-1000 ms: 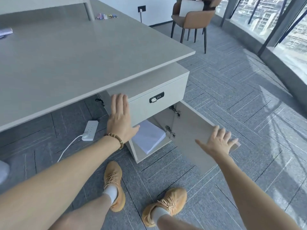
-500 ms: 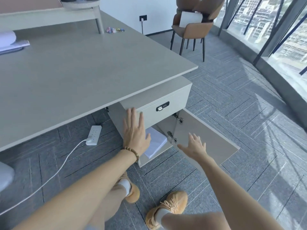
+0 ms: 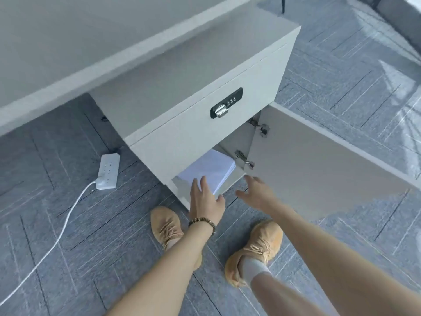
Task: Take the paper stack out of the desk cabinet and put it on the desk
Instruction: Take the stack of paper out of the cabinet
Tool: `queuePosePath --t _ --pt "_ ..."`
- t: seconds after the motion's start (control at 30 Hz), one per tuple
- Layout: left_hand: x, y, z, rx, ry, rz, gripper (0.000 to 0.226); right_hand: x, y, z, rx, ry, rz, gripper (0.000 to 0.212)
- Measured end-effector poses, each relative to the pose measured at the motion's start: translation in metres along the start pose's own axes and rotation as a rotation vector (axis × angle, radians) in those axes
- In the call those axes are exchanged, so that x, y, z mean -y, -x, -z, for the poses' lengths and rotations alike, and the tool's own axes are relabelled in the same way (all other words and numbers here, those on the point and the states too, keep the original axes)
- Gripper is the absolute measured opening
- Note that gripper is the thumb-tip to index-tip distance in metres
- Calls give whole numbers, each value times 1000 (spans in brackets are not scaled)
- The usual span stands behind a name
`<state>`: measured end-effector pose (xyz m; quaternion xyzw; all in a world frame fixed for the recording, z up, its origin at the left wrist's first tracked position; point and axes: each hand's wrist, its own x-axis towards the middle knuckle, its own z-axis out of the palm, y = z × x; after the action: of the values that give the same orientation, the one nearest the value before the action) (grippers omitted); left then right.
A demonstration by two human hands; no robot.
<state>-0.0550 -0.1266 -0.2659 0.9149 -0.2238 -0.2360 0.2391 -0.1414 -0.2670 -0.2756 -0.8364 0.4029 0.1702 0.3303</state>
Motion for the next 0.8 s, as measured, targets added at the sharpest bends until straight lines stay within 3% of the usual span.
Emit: queuePosePath --t 0.1,0.3,0.47,0.8 --pt "11 -39 -33 62 169 202 69 -11 -49 -23 47 -34 -10 68" --pt "43 -93 -92 117 257 452 68 -23 -129 -52 85 -50 -12 68" --pt "68 -127 -119 110 235 479 69 -25 -184 -73 99 23 46 68" --pt "88 -168 -143 90 312 493 109 -25 -266 -94 39 242 170 82"
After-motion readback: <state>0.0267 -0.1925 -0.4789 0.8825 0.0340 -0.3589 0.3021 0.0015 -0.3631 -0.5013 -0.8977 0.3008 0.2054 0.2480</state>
